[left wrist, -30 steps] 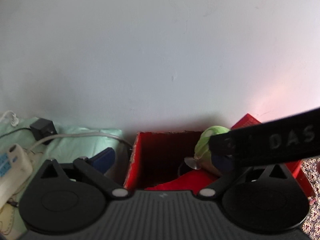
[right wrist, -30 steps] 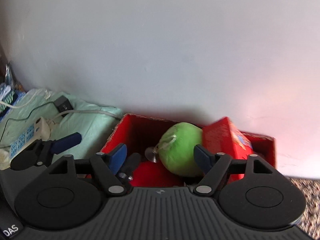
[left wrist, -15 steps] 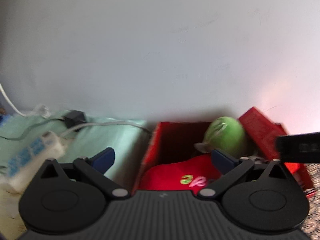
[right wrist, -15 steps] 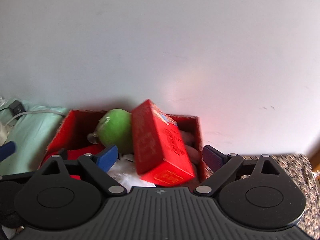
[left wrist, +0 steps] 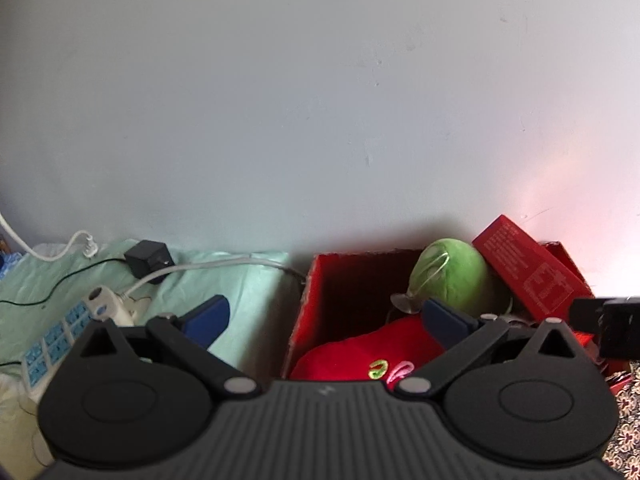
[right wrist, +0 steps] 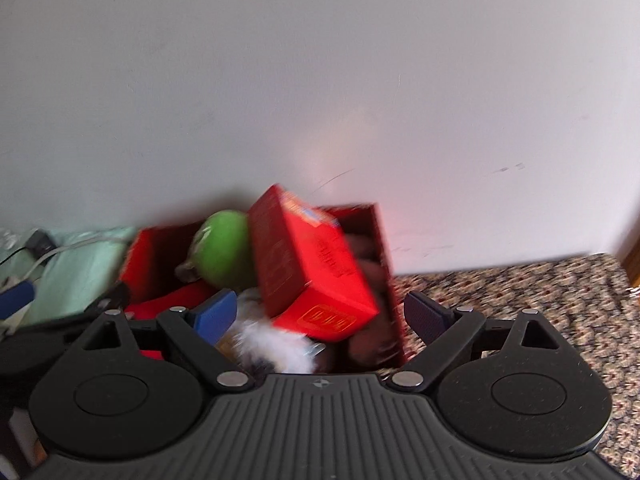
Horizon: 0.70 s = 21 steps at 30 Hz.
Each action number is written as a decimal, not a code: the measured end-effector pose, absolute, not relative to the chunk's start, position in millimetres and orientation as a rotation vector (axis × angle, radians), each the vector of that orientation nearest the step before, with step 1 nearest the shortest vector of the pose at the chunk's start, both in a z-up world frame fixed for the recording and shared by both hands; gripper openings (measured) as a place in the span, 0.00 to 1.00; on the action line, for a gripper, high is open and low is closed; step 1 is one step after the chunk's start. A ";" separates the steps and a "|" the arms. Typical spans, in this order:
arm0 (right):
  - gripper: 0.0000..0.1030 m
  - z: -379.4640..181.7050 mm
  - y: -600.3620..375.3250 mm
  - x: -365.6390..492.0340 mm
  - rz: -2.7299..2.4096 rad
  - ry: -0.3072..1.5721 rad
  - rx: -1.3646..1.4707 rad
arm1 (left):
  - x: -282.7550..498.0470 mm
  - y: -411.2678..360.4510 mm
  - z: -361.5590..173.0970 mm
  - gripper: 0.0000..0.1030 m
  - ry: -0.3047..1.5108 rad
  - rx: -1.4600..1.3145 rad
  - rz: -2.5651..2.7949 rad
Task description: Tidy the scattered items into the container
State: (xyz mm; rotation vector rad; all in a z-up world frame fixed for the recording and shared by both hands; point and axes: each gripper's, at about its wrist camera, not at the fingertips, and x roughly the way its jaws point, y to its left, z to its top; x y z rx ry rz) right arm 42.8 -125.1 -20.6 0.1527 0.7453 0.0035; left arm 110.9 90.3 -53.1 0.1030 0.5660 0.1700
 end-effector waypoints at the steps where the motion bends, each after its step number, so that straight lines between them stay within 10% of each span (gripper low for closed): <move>1: 0.90 -20.7 -125.0 42.1 0.007 0.747 0.157 | 111.9 90.5 -54.3 1.00 0.562 0.100 0.160; 21: 0.90 -36.8 -107.6 53.1 -0.072 0.759 0.126 | 128.0 113.9 -83.0 0.99 0.591 0.049 0.114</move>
